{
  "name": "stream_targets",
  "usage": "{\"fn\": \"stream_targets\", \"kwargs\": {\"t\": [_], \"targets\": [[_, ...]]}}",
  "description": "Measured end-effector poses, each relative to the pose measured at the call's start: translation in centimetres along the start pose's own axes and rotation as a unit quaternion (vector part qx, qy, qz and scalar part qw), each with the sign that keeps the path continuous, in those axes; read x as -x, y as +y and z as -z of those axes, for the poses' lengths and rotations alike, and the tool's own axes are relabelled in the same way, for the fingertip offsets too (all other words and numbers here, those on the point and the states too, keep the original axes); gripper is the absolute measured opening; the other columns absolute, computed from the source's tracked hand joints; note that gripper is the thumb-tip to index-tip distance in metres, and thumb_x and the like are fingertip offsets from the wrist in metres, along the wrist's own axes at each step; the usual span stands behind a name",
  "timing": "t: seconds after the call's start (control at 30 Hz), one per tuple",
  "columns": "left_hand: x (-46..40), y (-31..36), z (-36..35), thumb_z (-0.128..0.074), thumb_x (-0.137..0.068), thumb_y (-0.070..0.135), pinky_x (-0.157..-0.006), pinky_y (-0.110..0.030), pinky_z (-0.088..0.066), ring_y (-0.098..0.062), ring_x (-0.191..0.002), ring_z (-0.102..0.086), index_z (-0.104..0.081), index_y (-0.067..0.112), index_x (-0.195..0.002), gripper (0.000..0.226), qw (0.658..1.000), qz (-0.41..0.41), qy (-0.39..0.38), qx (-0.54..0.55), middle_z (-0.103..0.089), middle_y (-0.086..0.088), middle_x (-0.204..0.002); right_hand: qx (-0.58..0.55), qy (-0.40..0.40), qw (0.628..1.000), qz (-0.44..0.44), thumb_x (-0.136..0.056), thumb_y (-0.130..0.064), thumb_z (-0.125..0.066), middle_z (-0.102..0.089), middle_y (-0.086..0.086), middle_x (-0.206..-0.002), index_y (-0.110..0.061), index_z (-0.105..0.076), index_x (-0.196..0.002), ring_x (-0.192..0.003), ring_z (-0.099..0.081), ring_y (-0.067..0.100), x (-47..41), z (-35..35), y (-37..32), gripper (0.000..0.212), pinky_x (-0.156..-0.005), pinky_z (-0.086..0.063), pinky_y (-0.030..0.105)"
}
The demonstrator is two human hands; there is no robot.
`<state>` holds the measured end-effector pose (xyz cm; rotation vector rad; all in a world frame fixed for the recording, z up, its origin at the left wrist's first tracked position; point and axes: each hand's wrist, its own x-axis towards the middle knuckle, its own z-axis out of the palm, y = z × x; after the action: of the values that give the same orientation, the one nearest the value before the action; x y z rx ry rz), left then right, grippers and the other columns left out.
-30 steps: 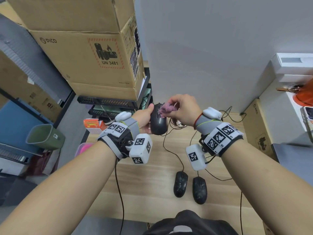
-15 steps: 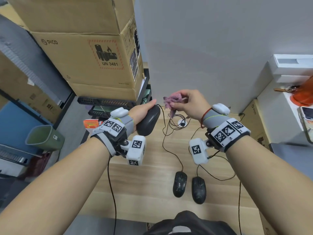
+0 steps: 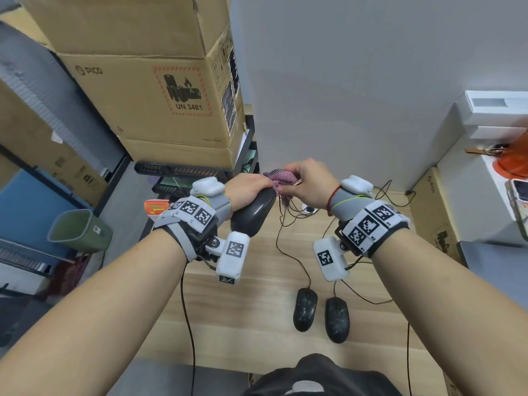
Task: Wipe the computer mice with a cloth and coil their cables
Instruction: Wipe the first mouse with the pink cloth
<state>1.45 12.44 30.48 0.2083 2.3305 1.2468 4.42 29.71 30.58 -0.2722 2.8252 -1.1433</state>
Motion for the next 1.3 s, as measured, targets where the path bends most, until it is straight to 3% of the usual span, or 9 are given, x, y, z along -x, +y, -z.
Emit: {"fn": "stream_targets", "kwargs": {"t": [0.17,0.3,0.43,0.57,0.8,0.9,1.1,1.2,1.3], "targets": [[0.1,0.0,0.2,-0.057,-0.094,0.025,-0.077,-0.034,-0.043,-0.023,-0.081,-0.057,-0.067,0.017,-0.071,0.027,0.999,-0.011,-0.007,0.029,-0.062,-0.005,-0.078,0.024,-0.014,1.000,-0.006,-0.086,-0.016,-0.068,-0.072,0.004,-0.064,-0.017,-0.064,-0.077,-0.067,-0.068,0.012,-0.2,-0.7,0.1,0.010,-0.068,-0.046,0.020],[-0.1,-0.2,0.3,-0.060,-0.090,0.029,-0.075,-0.039,-0.044,-0.025,-0.073,-0.057,-0.069,0.025,-0.057,0.035,0.996,0.013,0.010,0.085,-0.063,0.003,-0.062,0.022,0.016,1.000,-0.005,-0.087,-0.017,-0.068,-0.072,0.007,-0.065,-0.023,-0.059,-0.069,-0.061,-0.065,0.013,-0.1,-0.5,0.1,0.022,-0.067,-0.048,0.024],[-0.4,-0.5,0.2,-0.059,-0.091,0.031,-0.076,-0.039,-0.045,-0.025,-0.076,-0.058,-0.070,0.029,-0.055,0.038,0.996,0.007,0.004,0.089,-0.064,0.008,-0.059,0.066,0.016,0.998,-0.004,-0.089,-0.020,-0.065,-0.069,0.006,-0.071,-0.009,-0.067,-0.088,-0.080,-0.068,0.028,-0.5,-0.7,0.3,0.011,-0.079,-0.051,0.037],[-0.5,-0.1,1.1,-0.063,-0.083,0.038,-0.070,-0.037,-0.045,-0.024,-0.069,-0.058,-0.070,0.024,-0.065,0.024,0.991,0.025,0.008,0.130,-0.065,-0.001,-0.066,0.089,0.029,0.996,0.001,-0.089,-0.021,-0.065,-0.066,0.000,-0.081,-0.013,-0.069,-0.094,-0.087,-0.063,0.025,-0.6,-1.1,1.4,0.010,-0.073,-0.043,0.030],[-1.0,-0.6,3.8,-0.073,-0.064,0.053,-0.068,-0.042,-0.052,-0.031,-0.067,-0.064,-0.071,0.017,-0.084,0.041,0.973,0.072,0.030,0.217,-0.068,-0.015,-0.080,0.130,0.026,0.981,-0.144,-0.089,-0.021,-0.058,-0.064,-0.006,-0.079,-0.019,-0.064,-0.084,-0.088,-0.064,0.027,0.8,-0.7,7.4,0.007,-0.068,-0.043,0.029],[-1.5,-1.1,4.7,-0.083,-0.062,0.054,-0.063,-0.035,-0.054,-0.025,-0.062,-0.066,-0.075,0.021,-0.076,0.038,0.958,0.057,0.048,0.275,-0.071,-0.010,-0.077,0.116,0.022,0.970,-0.211,-0.088,-0.017,-0.053,-0.069,0.002,-0.082,-0.017,-0.062,-0.082,-0.083,-0.068,0.032,1.7,-0.4,9.3,0.012,-0.073,-0.054,0.037],[-2.7,-2.0,2.6,-0.070,-0.080,0.050,-0.060,-0.019,-0.047,-0.006,-0.061,-0.064,-0.077,0.032,-0.068,0.023,0.987,0.030,0.104,0.121,-0.071,0.009,-0.066,-0.009,0.105,0.977,-0.187,-0.091,-0.017,-0.060,-0.063,-0.011,-0.058,0.001,-0.063,-0.091,-0.065,-0.067,0.000,0.7,0.0,7.4,0.018,-0.073,-0.048,0.020],[-3.0,-2.4,1.0,-0.069,-0.083,0.045,-0.063,-0.018,-0.048,-0.006,-0.067,-0.063,-0.079,0.028,-0.073,0.022,0.992,0.027,0.094,0.074,-0.072,0.007,-0.070,-0.060,0.112,0.984,-0.123,-0.089,-0.016,-0.064,-0.066,-0.002,-0.073,-0.015,-0.059,-0.076,-0.074,-0.069,0.028,0.1,0.3,3.8,0.014,-0.077,-0.050,0.033],[-3.1,-2.1,-0.4,-0.070,-0.085,0.045,-0.070,-0.020,-0.047,-0.006,-0.070,-0.061,-0.078,0.021,-0.083,0.026,0.993,-0.007,0.080,0.090,-0.071,0.005,-0.072,-0.061,0.067,0.993,-0.082,-0.089,-0.016,-0.064,-0.064,-0.003,-0.065,-0.019,-0.056,-0.073,-0.065,-0.069,0.029,-0.2,0.0,1.3,0.018,-0.064,-0.050,0.031]]}}
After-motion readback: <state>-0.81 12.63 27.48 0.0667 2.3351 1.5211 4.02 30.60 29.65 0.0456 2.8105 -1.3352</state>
